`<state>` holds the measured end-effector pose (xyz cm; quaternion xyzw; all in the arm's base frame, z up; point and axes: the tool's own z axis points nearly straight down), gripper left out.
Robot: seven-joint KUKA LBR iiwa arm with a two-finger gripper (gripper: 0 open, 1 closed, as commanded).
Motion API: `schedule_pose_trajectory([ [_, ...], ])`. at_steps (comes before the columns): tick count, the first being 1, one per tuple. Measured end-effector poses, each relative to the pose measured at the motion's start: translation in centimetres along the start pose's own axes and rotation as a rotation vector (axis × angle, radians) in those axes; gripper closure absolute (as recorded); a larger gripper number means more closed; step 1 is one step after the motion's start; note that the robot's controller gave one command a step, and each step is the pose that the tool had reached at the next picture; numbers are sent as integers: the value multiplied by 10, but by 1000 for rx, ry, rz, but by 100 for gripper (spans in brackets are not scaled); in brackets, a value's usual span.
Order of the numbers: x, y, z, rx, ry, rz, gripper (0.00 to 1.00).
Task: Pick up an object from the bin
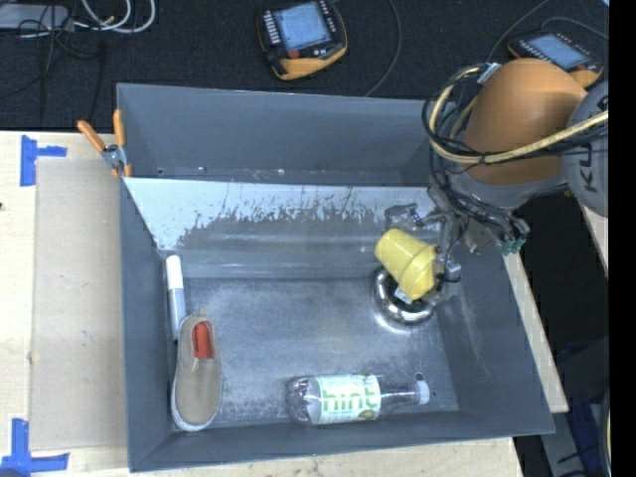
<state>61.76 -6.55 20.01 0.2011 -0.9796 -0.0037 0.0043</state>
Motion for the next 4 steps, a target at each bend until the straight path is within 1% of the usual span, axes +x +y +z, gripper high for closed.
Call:
schedule_pose_trajectory([
  [1,-15,36,-1,-2,-1,60,0],
  [2,-26,77,26,-5,1,181,0],
  [3,-1,61,57,-7,3,-74,0],
  [4,-6,30,76,-7,4,50,0],
])
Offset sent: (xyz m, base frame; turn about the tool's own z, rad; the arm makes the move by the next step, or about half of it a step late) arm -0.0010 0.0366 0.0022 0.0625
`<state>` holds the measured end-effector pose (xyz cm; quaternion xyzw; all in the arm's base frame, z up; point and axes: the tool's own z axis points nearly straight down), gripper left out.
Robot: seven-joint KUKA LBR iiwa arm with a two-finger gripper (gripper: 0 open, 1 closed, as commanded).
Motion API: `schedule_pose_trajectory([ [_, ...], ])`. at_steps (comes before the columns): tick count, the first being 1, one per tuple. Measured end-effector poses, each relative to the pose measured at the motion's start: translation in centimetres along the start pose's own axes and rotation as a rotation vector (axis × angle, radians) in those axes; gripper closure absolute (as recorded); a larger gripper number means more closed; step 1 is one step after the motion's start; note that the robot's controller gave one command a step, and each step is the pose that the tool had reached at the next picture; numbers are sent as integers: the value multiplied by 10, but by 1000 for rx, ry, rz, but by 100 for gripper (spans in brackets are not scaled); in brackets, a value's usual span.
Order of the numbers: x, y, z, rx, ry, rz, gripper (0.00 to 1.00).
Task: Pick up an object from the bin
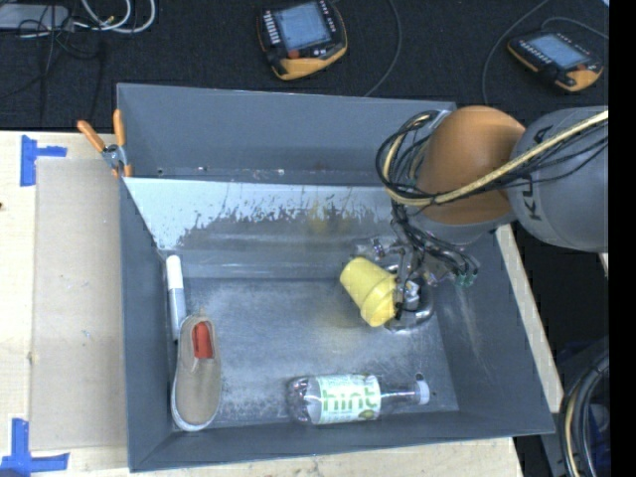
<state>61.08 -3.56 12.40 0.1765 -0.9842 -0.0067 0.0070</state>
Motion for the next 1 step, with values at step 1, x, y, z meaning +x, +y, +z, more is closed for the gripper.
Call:
schedule_pose_trajectory([
  [1,-13,15,3,-1,-1,-416,0],
])
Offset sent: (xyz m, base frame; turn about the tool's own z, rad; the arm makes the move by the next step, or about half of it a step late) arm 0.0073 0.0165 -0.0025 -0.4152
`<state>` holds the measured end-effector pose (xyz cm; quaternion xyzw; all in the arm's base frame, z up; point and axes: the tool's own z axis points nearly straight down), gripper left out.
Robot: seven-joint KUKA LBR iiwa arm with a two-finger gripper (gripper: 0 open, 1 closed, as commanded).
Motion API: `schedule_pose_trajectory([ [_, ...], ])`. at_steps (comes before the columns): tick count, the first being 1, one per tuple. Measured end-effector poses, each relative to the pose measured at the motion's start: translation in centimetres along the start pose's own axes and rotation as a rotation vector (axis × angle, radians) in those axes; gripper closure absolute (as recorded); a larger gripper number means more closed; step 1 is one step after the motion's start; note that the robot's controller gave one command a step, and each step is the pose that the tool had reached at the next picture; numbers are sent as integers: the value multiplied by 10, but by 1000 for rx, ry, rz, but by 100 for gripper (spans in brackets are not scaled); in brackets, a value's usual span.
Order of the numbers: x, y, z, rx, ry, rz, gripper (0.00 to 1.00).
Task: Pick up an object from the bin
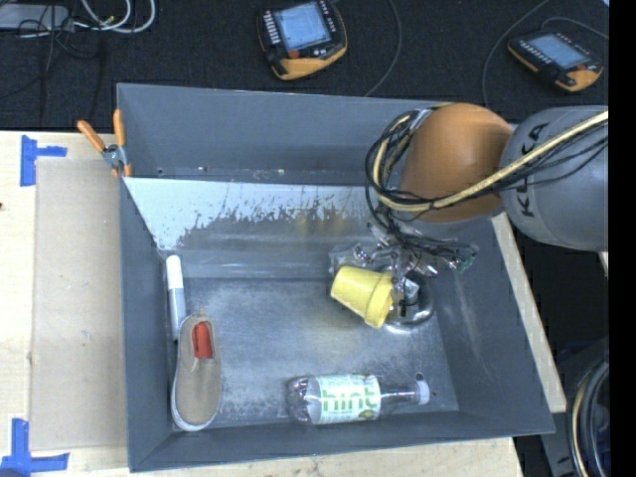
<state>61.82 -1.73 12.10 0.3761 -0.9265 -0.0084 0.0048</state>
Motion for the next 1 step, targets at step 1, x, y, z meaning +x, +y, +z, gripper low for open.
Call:
schedule_pose_trajectory([
  [1,0,27,25,-4,2,-158,0],
])
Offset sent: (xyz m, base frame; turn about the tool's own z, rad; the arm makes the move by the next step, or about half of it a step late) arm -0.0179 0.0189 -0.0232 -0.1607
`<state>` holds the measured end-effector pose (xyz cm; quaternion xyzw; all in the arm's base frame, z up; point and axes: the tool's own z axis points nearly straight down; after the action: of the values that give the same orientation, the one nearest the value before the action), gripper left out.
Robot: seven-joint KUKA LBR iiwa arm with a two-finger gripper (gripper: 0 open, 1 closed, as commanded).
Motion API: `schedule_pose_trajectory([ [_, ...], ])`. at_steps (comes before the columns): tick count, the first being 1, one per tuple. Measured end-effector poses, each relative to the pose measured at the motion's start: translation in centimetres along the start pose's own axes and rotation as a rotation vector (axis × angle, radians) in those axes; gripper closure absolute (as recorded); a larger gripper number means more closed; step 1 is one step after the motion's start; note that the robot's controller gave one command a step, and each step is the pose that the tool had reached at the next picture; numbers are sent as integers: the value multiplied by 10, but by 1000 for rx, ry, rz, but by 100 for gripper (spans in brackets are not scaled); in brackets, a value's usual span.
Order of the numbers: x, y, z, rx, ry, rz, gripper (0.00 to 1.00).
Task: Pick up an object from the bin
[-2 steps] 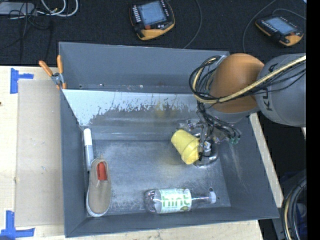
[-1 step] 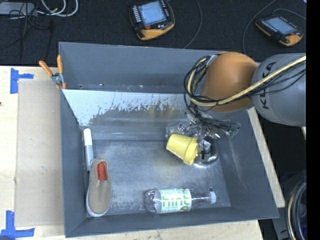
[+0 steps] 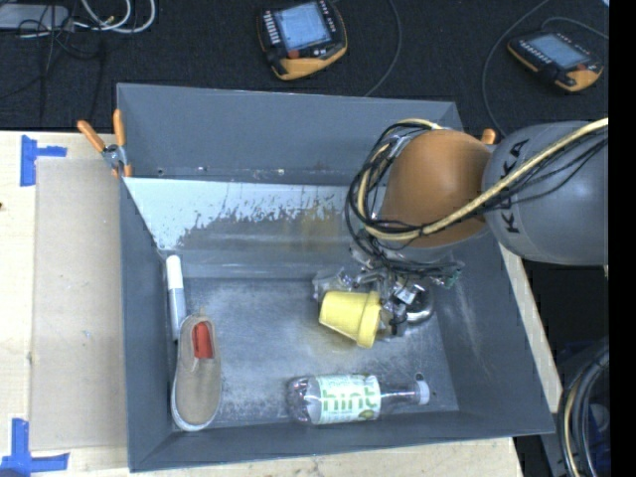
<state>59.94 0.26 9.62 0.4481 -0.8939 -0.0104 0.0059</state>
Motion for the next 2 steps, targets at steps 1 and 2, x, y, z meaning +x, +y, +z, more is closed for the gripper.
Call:
schedule_pose_trajectory([
  [1,-27,-4,15,-2,-2,90,0],
  [2,-31,0,27,-4,-2,-6,0],
])
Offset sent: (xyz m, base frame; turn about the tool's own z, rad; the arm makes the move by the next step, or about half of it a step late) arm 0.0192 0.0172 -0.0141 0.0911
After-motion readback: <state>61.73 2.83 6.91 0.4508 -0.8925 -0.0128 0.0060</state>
